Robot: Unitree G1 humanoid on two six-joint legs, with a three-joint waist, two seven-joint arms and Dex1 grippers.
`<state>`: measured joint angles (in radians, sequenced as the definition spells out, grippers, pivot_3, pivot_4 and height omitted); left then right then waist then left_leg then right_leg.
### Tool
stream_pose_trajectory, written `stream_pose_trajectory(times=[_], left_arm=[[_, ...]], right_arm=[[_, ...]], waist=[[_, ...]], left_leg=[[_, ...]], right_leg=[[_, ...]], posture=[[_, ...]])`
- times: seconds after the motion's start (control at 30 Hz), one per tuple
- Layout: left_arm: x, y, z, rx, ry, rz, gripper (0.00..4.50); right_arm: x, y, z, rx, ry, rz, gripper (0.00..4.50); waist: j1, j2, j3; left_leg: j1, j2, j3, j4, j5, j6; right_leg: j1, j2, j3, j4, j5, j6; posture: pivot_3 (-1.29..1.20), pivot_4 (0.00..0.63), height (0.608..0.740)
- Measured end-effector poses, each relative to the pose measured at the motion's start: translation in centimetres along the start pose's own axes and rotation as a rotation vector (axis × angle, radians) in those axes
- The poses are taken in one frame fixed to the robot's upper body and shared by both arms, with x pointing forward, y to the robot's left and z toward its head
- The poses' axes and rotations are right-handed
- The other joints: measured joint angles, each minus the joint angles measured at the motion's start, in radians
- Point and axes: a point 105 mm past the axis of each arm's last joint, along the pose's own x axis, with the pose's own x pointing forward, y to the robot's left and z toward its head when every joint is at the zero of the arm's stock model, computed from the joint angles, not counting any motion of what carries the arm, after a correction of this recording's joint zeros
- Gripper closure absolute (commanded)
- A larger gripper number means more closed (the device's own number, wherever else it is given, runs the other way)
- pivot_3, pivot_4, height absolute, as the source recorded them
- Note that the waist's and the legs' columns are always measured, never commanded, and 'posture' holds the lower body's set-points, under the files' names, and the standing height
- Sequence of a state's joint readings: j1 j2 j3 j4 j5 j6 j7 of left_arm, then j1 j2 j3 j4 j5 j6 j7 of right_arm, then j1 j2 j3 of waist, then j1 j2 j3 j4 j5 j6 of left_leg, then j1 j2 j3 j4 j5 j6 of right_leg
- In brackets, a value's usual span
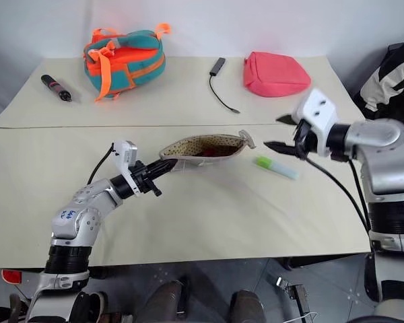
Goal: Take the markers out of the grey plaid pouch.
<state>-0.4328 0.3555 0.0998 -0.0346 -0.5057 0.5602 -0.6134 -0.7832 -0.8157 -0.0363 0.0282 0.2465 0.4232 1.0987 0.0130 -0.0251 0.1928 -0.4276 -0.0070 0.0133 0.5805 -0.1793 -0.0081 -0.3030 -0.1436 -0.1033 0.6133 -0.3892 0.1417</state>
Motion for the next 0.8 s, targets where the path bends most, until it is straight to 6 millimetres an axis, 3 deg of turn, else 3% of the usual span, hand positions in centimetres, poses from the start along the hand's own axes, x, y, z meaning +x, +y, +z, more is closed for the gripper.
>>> stream_pose_trajectory(times=[0.1, 0.2, 0.33, 0.57, 0.7, 0.8], left_arm=[[0.5, -0.4, 0.1, -0.006, -0.001, -0.019, 4.5], [1.1, -0.9, 0.2, -0.006, -0.002, -0.043, 4.5], [1.2, -1.0, 0.0, -0.017, 0.009, -0.045, 4.5], [1.4, -2.3, -0.3, 0.003, 0.034, -0.086, 4.5], [1.7, -3.1, -0.5, -0.02, 0.043, -0.112, 4.5], [1.9, -3.6, -0.7, -0.066, 0.051, -0.135, 4.5]], right_arm=[[3.0, 2.4, 3.2, -0.055, -0.116, 0.093, 1.99], [5.2, 4.8, 3.1, -0.047, -0.126, 0.175, 3.1], [7.1, 6.0, 2.4, -0.104, -0.105, 0.178, 4.49], [8.6, 5.9, -1.8, -0.217, 0.068, 0.152, 4.49], [9.4, 7.0, -2.6, -0.276, 0.109, 0.192, 4.49], [9.9, 7.5, -3.3, -0.321, 0.141, 0.208, 3.66]], waist=[[-0.001, 0.0, 0.0], [0.01, 0.0, 0.0], [0.013, 0.0, 0.0], [0.01, 0.0, 0.0], [0.009, 0.0, 0.0], [0.008, 0.0, 0.0]], left_leg=[[0.0, 0.001, 0.0, 0.0, 0.0, 0.0], [0.0, 0.0, 0.0, 0.001, 0.0, 0.0], [-0.001, 0.0, -0.001, 0.001, 0.0, 0.0], [-0.001, 0.001, 0.0, 0.001, 0.0, 0.0], [-0.001, 0.001, 0.0, 0.002, 0.0, 0.0], [-0.001, 0.001, 0.0, 0.002, 0.0, -0.001]], right_leg=[[0.0, 0.001, 0.0, 0.001, 0.0, 0.0], [-0.001, 0.001, 0.0, 0.005, 0.0, 0.0], [-0.001, 0.001, 0.0, 0.005, 0.001, 0.0], [-0.001, 0.002, 0.001, 0.006, 0.001, 0.0], [-0.001, 0.002, 0.001, 0.006, 0.001, 0.0], [-0.001, 0.002, 0.001, 0.006, 0.001, 0.0]], posture=[[0.0, 0.15, 0.74], [0.0, 0.15, 0.74], [0.0, 0.15, 0.74], [0.0, 0.15, 0.74], [0.0, 0.15, 0.74], [0.0, 0.15, 0.74]])
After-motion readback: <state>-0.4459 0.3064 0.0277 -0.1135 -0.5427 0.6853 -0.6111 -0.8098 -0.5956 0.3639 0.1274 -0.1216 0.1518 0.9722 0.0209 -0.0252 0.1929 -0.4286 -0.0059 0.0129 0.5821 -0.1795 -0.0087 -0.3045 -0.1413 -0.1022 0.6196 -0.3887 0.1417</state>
